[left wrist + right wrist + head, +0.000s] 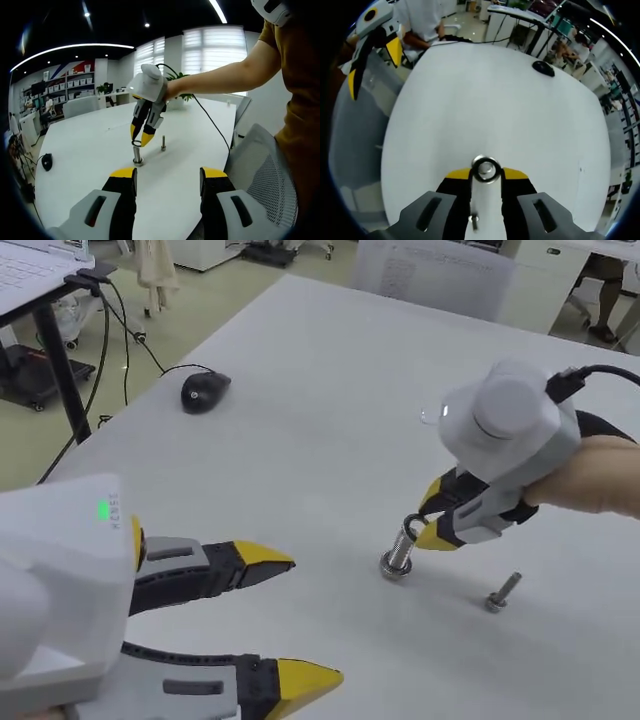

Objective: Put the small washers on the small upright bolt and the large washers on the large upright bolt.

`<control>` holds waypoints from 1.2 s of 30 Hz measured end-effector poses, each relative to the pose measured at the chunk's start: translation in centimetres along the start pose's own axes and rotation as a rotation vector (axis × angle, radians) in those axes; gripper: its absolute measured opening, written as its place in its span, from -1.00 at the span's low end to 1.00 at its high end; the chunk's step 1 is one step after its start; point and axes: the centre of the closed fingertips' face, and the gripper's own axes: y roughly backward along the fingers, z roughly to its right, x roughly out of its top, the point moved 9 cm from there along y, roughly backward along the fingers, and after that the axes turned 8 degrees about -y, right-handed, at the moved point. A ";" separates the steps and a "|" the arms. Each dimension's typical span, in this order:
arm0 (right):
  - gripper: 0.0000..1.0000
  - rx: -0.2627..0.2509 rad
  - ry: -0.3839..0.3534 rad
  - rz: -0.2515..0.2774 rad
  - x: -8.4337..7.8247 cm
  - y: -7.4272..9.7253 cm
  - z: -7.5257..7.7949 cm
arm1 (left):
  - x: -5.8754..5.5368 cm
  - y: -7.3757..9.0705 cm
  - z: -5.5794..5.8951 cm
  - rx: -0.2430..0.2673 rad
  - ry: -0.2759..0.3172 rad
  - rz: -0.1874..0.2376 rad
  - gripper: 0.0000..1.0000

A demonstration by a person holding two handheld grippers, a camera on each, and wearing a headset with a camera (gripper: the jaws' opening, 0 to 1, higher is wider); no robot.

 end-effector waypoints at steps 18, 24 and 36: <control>-0.56 0.027 0.031 -0.054 0.1 -2.2 0.4 | -0.1 0.0 0.0 0.008 0.016 0.005 -0.01; -0.56 0.036 0.037 -0.085 0.0 -3.0 0.2 | -0.2 -0.1 0.0 0.008 0.020 0.004 -0.01; -0.56 0.056 0.031 -0.110 -0.4 -4.6 0.5 | -0.4 -0.3 0.1 0.012 0.031 0.003 -0.01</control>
